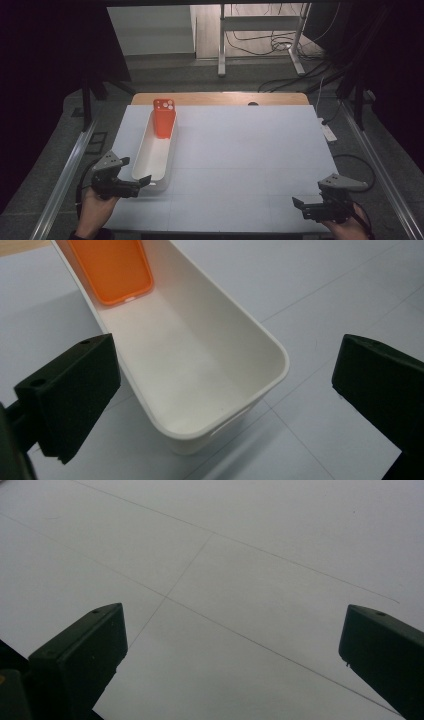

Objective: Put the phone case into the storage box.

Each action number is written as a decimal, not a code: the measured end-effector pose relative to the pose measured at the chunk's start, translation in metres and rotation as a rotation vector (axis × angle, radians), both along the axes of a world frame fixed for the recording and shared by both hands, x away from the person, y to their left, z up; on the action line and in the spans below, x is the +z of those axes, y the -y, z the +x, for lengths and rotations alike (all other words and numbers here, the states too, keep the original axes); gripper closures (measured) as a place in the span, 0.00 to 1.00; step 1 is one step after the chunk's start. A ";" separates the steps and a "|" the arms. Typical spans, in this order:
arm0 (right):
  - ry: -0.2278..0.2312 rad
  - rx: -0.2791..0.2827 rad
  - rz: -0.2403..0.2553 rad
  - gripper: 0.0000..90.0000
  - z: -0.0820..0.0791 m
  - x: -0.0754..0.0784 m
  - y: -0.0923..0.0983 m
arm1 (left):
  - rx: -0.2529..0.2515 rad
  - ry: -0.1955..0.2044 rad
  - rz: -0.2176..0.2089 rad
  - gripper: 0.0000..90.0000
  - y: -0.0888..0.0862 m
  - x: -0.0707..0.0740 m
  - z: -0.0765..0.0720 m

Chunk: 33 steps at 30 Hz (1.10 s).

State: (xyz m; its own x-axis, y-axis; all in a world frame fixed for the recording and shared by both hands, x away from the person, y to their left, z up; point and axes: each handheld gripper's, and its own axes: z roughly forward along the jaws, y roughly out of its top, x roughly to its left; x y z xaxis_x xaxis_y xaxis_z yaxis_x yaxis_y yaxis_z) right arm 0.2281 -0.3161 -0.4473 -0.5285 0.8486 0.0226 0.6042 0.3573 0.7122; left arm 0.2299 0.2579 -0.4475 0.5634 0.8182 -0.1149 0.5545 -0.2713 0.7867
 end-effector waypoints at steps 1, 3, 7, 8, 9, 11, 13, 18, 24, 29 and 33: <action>0.000 0.000 0.000 0.00 0.000 0.000 0.000 | 0.000 0.000 0.005 0.00 0.000 0.000 -0.001; 0.000 -0.001 0.000 0.00 0.000 0.000 0.000 | 0.003 -0.001 0.011 0.00 -0.001 -0.001 -0.003; 0.000 0.000 0.000 0.00 0.000 0.000 0.000 | 0.011 -0.003 0.012 0.00 -0.003 -0.002 -0.008; 0.000 0.000 0.000 0.00 0.000 0.000 0.000 | 0.011 -0.003 0.012 0.00 -0.003 -0.002 -0.008; 0.000 0.000 0.000 0.00 0.000 0.000 0.000 | 0.014 -0.004 0.012 0.00 -0.004 -0.002 -0.010; 0.001 -0.001 0.000 0.00 0.000 0.000 0.000 | 0.018 -0.007 0.012 0.00 -0.006 -0.003 -0.012; 0.000 -0.001 0.000 0.00 0.000 0.000 0.000 | 0.022 -0.009 0.011 0.00 -0.007 -0.003 -0.015; 0.000 -0.002 0.000 0.00 0.000 0.000 0.000 | 0.034 -0.014 0.004 0.00 -0.012 -0.005 -0.020; 0.000 -0.002 -0.002 0.00 0.000 0.000 0.000 | 0.045 -0.026 -0.001 0.00 -0.017 -0.008 -0.026; -0.001 -0.003 -0.002 0.00 0.000 0.000 0.000 | 0.052 -0.037 -0.007 0.00 -0.020 -0.011 -0.031; -0.002 -0.004 -0.001 0.00 0.000 0.000 0.000 | 0.058 -0.042 -0.008 0.00 -0.022 -0.012 -0.034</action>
State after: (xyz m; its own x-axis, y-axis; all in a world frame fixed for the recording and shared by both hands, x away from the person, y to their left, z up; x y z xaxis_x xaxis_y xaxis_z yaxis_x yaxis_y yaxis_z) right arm 0.2281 -0.3158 -0.4474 -0.5254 0.8506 0.0227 0.6073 0.3561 0.7102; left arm 0.1961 0.2800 -0.4596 0.5097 0.8483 -0.1439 0.6016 -0.2318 0.7645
